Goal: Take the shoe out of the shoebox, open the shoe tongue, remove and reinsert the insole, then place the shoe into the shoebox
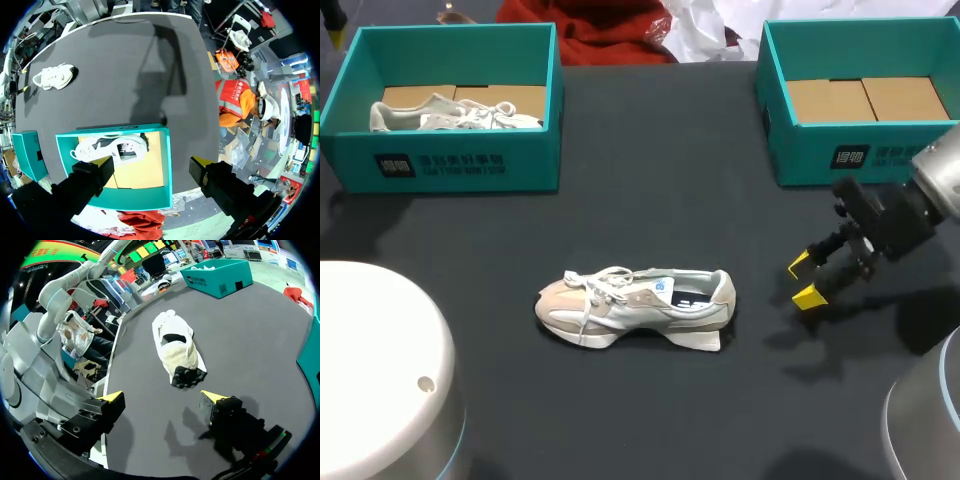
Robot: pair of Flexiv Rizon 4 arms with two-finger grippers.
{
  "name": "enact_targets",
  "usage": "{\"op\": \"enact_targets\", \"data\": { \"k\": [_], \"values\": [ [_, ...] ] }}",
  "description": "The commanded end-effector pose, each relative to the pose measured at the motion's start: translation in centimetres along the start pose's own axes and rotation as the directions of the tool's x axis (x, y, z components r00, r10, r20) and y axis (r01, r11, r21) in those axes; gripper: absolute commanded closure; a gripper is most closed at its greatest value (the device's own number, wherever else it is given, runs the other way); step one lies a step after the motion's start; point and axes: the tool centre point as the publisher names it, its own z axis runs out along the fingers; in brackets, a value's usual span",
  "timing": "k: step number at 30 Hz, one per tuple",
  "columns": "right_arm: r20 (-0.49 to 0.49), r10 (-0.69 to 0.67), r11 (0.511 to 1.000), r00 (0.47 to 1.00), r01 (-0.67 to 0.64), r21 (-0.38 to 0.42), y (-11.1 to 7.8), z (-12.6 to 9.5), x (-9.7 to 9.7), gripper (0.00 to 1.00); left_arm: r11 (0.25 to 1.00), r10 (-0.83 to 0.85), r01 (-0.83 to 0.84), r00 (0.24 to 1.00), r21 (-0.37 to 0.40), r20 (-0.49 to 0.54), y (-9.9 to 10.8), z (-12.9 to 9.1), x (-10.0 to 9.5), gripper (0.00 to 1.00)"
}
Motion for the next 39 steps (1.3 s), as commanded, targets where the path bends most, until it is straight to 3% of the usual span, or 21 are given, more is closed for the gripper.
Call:
{"op": "enact_targets", "data": {
  "k": [1, 8, 15, 18, 34, 36, 39],
  "values": [
    [0.018, -0.004, 0.972, 1.000, 0.008, -0.234, -0.6, 0.5, 0.2, 0.00, 1.000, 0.001, -0.001, 1.000, -0.001, -0.002, -0.1, 0.0, 0.0, 0.00],
    [0.018, -0.004, 0.972, 1.000, 0.008, -0.234, -0.6, 0.5, 0.2, 0.00, 1.000, 0.001, -0.001, 1.000, -0.001, -0.002, -0.1, 0.0, 0.0, 0.00],
    [0.152, -0.049, 0.940, 0.987, 0.097, -0.326, -2.7, -0.5, -1.0, 0.00, 1.000, 0.001, -0.001, 1.000, -0.001, -0.002, -0.1, 0.0, 0.0, 0.00],
    [0.181, -0.114, 0.936, 0.977, 0.166, -0.310, -3.6, -0.1, -1.7, 0.00, 1.000, 0.001, -0.001, 1.000, -0.001, -0.002, -0.1, 0.0, 0.0, 0.00],
    [0.181, -0.114, 0.936, 0.977, 0.166, -0.310, -3.6, -0.1, -1.7, 0.00, 1.000, 0.001, -0.001, 1.000, -0.001, -0.002, -0.1, 0.0, 0.0, 0.00],
    [0.152, -0.161, 0.931, 0.975, 0.202, -0.304, -3.9, 0.1, -2.2, 0.00, 1.000, 0.001, -0.001, 1.000, -0.001, -0.002, -0.1, 0.0, 0.0, 0.00],
    [0.185, -0.254, 0.915, 0.949, 0.298, -0.273, -4.9, 0.0, -3.0, 0.00, 1.000, 0.001, -0.001, 1.000, -0.001, -0.002, -0.1, 0.0, 0.0, 0.00]
  ]
}}
